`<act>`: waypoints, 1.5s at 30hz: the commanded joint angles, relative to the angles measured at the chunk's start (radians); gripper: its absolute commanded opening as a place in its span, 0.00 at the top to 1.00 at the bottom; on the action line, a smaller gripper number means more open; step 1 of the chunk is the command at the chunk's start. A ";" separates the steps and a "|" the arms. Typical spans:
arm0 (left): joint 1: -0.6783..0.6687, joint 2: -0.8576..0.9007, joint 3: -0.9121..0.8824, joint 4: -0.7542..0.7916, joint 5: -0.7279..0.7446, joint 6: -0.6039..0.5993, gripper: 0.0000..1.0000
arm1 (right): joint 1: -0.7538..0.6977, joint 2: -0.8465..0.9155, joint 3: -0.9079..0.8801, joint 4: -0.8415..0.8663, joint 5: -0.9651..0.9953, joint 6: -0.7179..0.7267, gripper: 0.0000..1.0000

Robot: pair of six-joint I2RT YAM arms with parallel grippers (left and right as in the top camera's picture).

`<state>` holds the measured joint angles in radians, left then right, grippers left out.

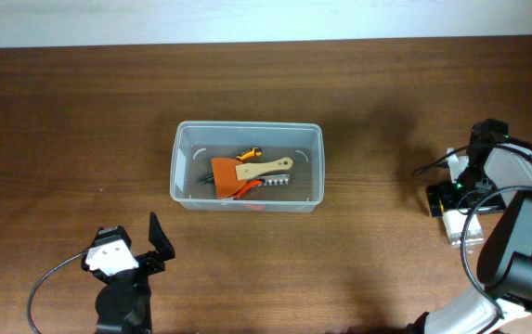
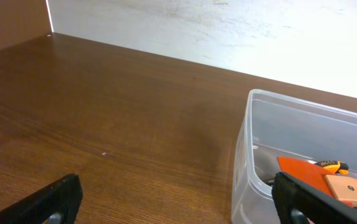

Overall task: Pack container
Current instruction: 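Move the right gripper to the marker pack and grasp it, then carry the marker pack into the container and release it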

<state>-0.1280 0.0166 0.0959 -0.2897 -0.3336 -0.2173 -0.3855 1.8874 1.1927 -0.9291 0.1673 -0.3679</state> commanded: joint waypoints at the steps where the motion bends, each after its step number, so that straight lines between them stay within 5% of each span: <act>1: -0.003 -0.004 -0.003 -0.002 -0.003 0.009 0.01 | -0.003 0.051 -0.013 0.003 0.007 0.037 0.01; 8: -0.003 -0.004 -0.003 -0.002 -0.003 0.009 0.01 | -0.003 0.115 -0.013 0.006 0.028 0.074 0.02; 13: -0.003 -0.004 -0.003 -0.002 -0.003 0.009 0.01 | -0.003 0.115 -0.013 0.017 0.028 0.093 0.24; 24: -0.003 -0.004 -0.003 -0.002 -0.003 0.009 0.01 | -0.001 0.114 0.067 0.001 0.027 0.123 0.27; 32: -0.003 -0.004 -0.003 -0.002 -0.003 0.009 0.01 | 0.015 0.114 0.352 -0.156 0.023 0.146 0.44; 45: -0.003 -0.004 -0.003 -0.002 -0.003 0.009 0.01 | 0.337 0.114 0.934 -0.374 0.020 0.149 0.44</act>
<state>-0.1280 0.0166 0.0959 -0.2897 -0.3336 -0.2173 -0.1547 2.0117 2.0113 -1.2907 0.1829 -0.2325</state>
